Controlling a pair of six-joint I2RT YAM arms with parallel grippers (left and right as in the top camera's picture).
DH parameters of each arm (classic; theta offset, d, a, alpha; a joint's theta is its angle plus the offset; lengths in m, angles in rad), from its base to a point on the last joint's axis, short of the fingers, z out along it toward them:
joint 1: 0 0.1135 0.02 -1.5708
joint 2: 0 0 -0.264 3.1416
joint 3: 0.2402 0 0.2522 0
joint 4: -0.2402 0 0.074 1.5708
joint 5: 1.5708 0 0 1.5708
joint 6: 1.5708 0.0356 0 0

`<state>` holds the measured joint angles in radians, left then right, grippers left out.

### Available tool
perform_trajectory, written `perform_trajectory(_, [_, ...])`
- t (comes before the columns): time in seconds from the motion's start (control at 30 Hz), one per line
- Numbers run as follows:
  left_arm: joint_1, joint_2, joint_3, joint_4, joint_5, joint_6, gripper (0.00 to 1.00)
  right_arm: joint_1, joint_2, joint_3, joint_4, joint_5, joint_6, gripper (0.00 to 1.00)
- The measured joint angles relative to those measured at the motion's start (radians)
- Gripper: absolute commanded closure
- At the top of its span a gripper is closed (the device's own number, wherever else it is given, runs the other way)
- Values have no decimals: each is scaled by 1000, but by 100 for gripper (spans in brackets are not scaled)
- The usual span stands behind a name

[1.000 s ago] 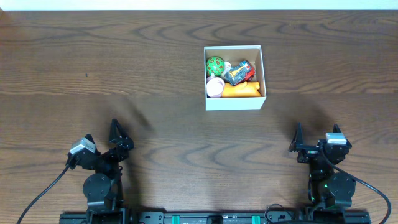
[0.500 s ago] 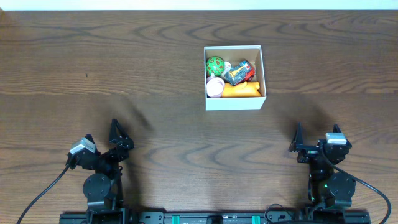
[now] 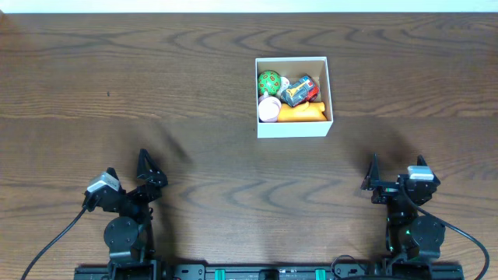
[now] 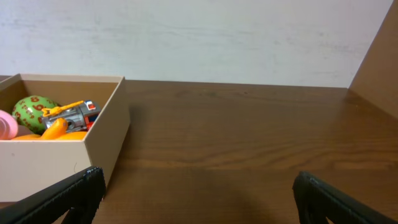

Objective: Pack container

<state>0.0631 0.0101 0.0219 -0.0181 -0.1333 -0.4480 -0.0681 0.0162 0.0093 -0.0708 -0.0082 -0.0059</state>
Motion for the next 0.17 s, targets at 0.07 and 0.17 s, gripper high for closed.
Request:
perform_trajectory(0.07, [0, 0, 0, 0, 0, 0, 2, 0, 0, 0, 0, 0, 0, 1])
perform_trajectory(0.17, [0, 0, 0, 0, 0, 0, 2, 0, 0, 0, 0, 0, 0, 1])
